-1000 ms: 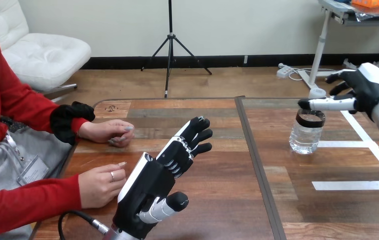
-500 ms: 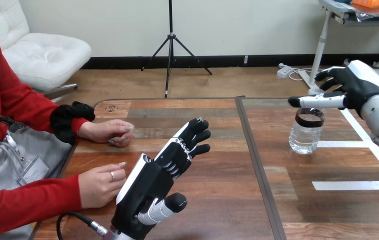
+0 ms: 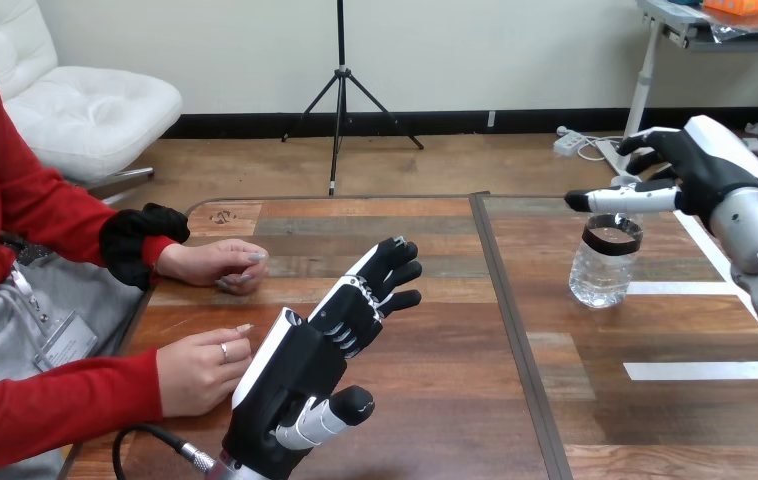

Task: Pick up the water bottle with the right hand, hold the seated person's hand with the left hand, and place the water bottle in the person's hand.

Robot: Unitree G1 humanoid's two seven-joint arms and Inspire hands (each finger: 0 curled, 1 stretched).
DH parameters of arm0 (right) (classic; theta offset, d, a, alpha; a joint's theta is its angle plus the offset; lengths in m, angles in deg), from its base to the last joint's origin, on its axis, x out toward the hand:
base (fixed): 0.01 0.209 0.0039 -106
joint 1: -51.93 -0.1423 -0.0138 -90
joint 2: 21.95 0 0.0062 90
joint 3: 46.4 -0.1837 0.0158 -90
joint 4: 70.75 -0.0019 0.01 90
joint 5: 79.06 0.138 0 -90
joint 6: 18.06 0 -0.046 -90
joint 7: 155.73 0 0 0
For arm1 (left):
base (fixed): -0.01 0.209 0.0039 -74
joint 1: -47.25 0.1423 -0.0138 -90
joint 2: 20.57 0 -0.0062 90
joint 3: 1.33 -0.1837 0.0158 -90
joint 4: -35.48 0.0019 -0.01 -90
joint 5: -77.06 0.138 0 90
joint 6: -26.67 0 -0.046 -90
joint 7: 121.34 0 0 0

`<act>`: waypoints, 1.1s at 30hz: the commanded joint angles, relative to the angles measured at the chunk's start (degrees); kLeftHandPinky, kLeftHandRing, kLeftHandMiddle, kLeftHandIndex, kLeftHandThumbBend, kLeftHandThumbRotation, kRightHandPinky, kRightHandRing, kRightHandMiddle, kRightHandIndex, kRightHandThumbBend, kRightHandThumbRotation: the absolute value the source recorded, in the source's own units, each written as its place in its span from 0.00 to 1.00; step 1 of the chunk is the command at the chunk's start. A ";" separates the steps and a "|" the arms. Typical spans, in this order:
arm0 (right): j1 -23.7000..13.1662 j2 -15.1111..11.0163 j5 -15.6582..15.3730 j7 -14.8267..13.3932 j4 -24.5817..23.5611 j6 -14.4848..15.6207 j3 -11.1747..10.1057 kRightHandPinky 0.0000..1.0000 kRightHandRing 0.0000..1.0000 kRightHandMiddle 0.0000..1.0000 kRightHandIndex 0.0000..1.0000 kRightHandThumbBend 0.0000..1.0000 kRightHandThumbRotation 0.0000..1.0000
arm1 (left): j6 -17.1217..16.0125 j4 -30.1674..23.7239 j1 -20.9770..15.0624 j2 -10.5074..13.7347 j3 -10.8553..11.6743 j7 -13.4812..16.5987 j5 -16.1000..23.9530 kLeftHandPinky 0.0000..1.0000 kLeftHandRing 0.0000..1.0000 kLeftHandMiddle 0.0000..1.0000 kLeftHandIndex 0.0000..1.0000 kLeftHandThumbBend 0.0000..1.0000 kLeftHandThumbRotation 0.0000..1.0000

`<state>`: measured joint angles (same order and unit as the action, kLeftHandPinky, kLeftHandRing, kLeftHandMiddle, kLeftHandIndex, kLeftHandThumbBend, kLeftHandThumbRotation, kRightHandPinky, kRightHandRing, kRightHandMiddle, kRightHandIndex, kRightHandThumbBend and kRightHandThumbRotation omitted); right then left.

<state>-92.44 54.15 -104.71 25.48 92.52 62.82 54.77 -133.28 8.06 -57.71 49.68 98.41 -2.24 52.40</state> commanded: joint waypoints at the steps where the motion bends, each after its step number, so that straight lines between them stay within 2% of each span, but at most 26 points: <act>1: -5.09 1.36 0.55 -1.17 -0.16 -0.76 -0.15 0.65 0.76 0.81 0.82 1.00 0.46 | -0.24 -2.17 -0.40 -1.80 -0.16 0.57 -0.59 0.86 0.92 0.94 0.93 1.00 0.75; 10: -4.91 1.46 -0.42 -1.27 -0.17 -1.74 0.75 0.65 0.76 0.81 0.82 1.00 0.44 | -0.09 -2.52 -0.22 -2.00 -0.28 0.47 -0.80 0.86 0.92 0.94 0.93 1.00 0.75; 13: -4.73 1.59 0.13 -1.04 0.06 -1.84 0.27 0.65 0.76 0.81 0.81 1.00 0.43 | -0.09 -2.82 -0.07 -2.06 -0.34 0.46 -0.92 0.86 0.92 0.94 0.92 1.00 0.75; 16: -4.69 1.71 -0.19 -1.38 0.24 -1.64 0.57 0.65 0.76 0.80 0.81 1.00 0.42 | -1.21 -2.82 -0.10 -2.06 -0.33 0.42 -0.94 0.86 0.92 0.94 0.93 1.00 0.75; 19: -4.61 1.81 -0.34 -1.38 0.24 -1.56 0.74 0.65 0.75 0.80 0.81 1.00 0.40 | -2.04 -3.00 0.25 -2.00 -0.36 1.68 -0.19 0.84 0.92 0.94 0.92 1.00 0.77; 22: -4.51 1.99 -0.34 -1.58 0.40 -1.45 0.73 0.64 0.75 0.79 0.80 1.00 0.40 | -1.59 -3.26 0.18 -2.21 -0.32 -0.24 -1.98 0.84 0.92 0.94 0.92 1.00 0.78; 25: -4.33 2.11 -0.27 -1.67 0.45 -1.81 0.69 0.64 0.74 0.79 0.80 1.00 0.38 | -2.36 -3.19 0.38 -2.16 -0.27 1.25 -1.14 0.84 0.91 0.94 0.92 1.00 0.79; 28: -4.28 2.20 -0.50 -1.88 0.59 -1.80 0.91 0.64 0.75 0.79 0.80 1.00 0.37 | -1.43 -3.53 0.54 -2.16 -0.34 0.00 -2.25 0.84 0.91 0.94 0.92 1.00 0.79; 33: -4.02 2.54 -0.40 -2.04 0.86 -1.78 0.90 0.64 0.75 0.79 0.79 1.00 0.36 | -1.77 -3.79 0.78 -1.91 -0.42 0.09 -2.30 0.84 0.91 0.94 0.92 1.00 0.80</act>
<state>-92.44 55.60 -105.01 24.92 93.34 62.06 55.35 -134.49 6.57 -56.29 49.84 98.31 -2.07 51.20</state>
